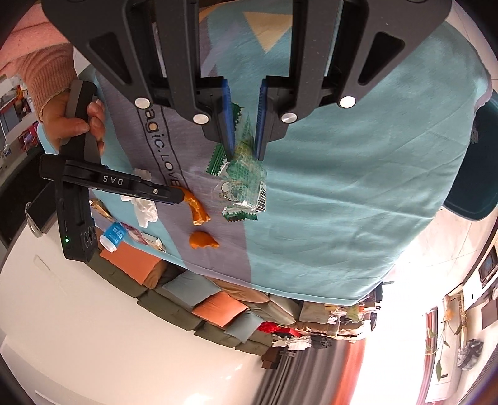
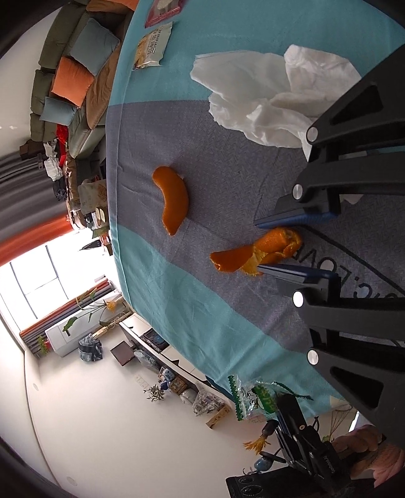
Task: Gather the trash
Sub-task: 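Lift the wrapper and orange peel and carry them toward the wastebasket, then carry the wrapper and peel onward toward the teal wastebasket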
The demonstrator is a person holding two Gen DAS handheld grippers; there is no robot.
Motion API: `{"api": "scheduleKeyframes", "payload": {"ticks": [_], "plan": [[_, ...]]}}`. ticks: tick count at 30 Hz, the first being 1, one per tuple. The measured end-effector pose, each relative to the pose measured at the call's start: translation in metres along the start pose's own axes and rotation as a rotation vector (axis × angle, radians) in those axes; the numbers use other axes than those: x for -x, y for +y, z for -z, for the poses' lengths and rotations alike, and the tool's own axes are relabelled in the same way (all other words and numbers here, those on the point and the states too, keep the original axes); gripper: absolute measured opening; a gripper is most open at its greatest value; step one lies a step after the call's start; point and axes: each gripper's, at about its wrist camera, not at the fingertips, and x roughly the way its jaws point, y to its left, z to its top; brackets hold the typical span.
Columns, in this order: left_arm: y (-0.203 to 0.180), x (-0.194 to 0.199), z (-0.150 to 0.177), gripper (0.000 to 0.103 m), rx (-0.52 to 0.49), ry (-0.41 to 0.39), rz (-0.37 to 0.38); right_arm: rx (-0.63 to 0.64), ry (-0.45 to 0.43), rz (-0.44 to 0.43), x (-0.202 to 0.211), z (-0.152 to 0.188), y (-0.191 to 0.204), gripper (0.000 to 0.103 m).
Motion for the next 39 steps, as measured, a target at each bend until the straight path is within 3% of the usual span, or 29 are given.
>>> {"api": "scheduleKeyframes", "payload": {"ticks": [11, 24, 39], "plan": [[0.008, 0.014, 0.002, 0.014, 0.012, -0.032, -0.034, 0.013, -0.026, -0.021, 0.004, -0.001, 0.012, 0.014], [0.024, 0.037, 0.007, 0.014, 0.045, -0.065, -0.085, 0.044, -0.049, -0.120, 0.007, -0.005, 0.043, 0.014], [0.046, 0.063, 0.013, 0.014, 0.096, -0.098, -0.147, 0.108, -0.017, -0.219, -0.010, -0.008, 0.089, 0.014]]}}
